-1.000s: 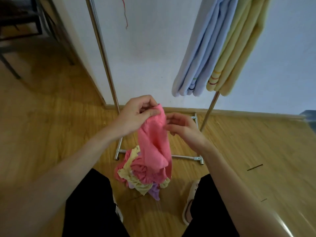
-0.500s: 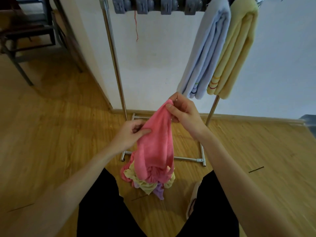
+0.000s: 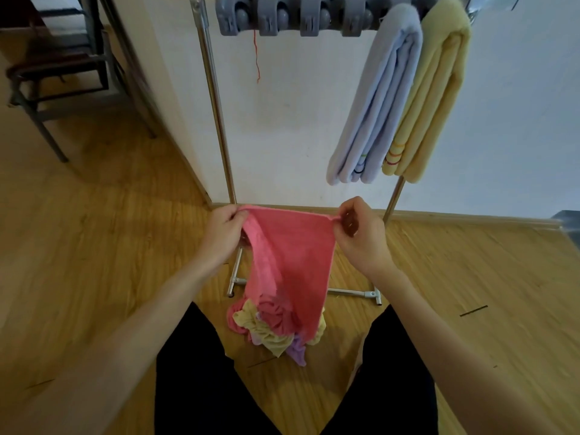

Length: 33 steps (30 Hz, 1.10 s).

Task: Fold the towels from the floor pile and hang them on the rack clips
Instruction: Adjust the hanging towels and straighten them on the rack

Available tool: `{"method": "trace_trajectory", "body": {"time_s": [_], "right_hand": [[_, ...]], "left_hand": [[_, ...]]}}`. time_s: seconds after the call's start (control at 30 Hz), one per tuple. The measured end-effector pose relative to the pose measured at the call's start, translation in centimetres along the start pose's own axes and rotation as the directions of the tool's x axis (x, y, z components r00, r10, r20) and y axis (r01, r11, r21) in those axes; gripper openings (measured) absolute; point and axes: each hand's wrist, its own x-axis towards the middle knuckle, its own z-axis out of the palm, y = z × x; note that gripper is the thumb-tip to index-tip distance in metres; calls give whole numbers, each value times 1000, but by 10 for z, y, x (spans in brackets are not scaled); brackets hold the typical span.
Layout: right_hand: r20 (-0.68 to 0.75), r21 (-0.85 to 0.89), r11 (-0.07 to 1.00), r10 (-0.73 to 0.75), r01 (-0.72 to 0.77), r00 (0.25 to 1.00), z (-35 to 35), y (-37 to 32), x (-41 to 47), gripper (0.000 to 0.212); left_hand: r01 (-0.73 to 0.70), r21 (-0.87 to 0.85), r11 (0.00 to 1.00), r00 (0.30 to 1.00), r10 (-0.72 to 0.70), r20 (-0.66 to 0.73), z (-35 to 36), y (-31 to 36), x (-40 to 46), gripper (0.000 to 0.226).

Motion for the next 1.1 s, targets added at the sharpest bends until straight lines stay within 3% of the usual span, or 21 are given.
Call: {"method": "trace_trajectory", "body": {"time_s": [0.07,0.17,0.3,0.4,0.57,0.7,0.87,1.1], "right_hand": [[83,-159,975,-144,156,986,-1,1,-4,18],[239,-347,821,-390,454,889,-2,3,-12,8],[356,-380,734,-446,563,821,5,6,-21,21],[363,-375,740,-437,558,823,9,6,-28,33],[360,-356,737,-460,575,812,14,0,-37,24],[313,-239,860,-371,450,874,21,0,-36,23],[418,75,974,-227,215,879,16,-21,-39,32],[349,43,986,-165,160,923,24,-20,-41,12]], "left_hand": [[13,-71,997,1000,-15,-15,-2,14,-2,28],[38,-160,986,999,-42,-22,-3,34,-6,26],[30,-236,971,998,-41,-40,-6,53,-12,25],[20,-258,966,998,-33,-48,-7,63,-15,24],[-1,-242,970,999,-7,-34,-11,74,-22,24],[3,-244,970,1000,-9,-26,-11,77,-26,23],[4,-250,968,999,-13,-33,-9,79,-29,23],[3,-279,960,999,-12,-30,-7,83,-29,24]]}}
